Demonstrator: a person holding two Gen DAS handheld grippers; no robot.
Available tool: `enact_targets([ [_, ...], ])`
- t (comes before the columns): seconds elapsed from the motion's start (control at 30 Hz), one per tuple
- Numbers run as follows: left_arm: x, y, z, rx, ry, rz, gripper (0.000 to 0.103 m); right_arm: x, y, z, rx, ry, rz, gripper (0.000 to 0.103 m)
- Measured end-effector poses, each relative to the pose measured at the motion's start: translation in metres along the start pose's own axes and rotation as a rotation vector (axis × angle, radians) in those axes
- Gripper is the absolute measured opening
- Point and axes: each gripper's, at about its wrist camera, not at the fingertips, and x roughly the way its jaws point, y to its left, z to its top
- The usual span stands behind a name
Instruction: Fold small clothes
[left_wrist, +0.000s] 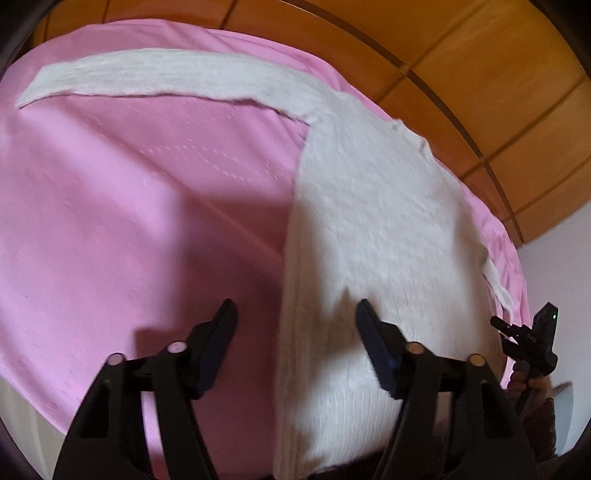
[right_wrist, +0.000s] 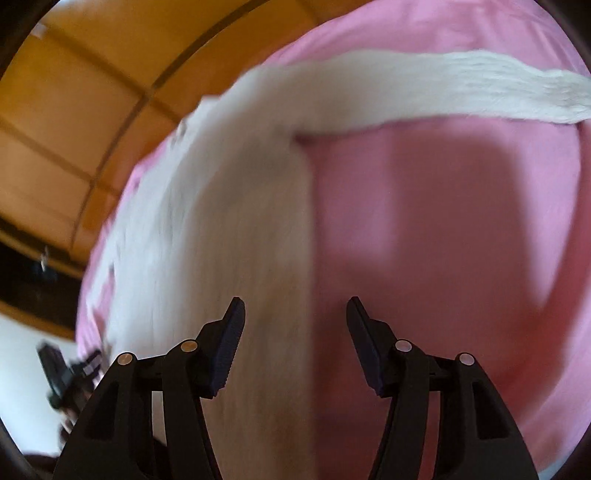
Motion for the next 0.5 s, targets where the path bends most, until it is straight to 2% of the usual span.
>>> enact_targets([
  [0.03,0.002,-0.002,-0.002,0.012,0.008,0.0,0.044,-0.002,0.004,-0.005,-0.007,0.013,0.007,0.053],
  [0.07,0.004,-0.002,-0.004,0.021,0.018,-0.007,0.027,-0.002,0.01,-0.013,-0.021,0.031,0.016,0.044],
  [0.1,0.006,-0.004,-0.006,0.033,0.031,-0.028,0.017,-0.002,0.014,-0.018,-0.035,0.046,0.015,0.039],
  [0.13,0.007,-0.005,-0.009,0.047,0.036,-0.029,0.007,-0.002,0.016,-0.022,-0.05,0.057,0.009,0.027],
  [0.17,0.007,-0.007,-0.012,0.062,0.029,-0.02,0.006,-0.001,0.021,-0.027,-0.072,0.068,-0.004,0.014],
  [0.2,0.006,-0.008,-0.012,0.061,0.026,-0.027,0.005,-0.002,0.024,-0.03,-0.082,0.075,-0.006,0.011],
  [0.37,-0.022,-0.006,-0.014,0.063,-0.008,-0.066,0.004,-0.044,0.038,-0.035,-0.17,0.007,0.012,0.008],
  [0.5,-0.01,-0.008,-0.026,0.085,0.06,-0.014,0.005,-0.023,0.018,-0.045,-0.17,0.102,-0.098,0.008],
])
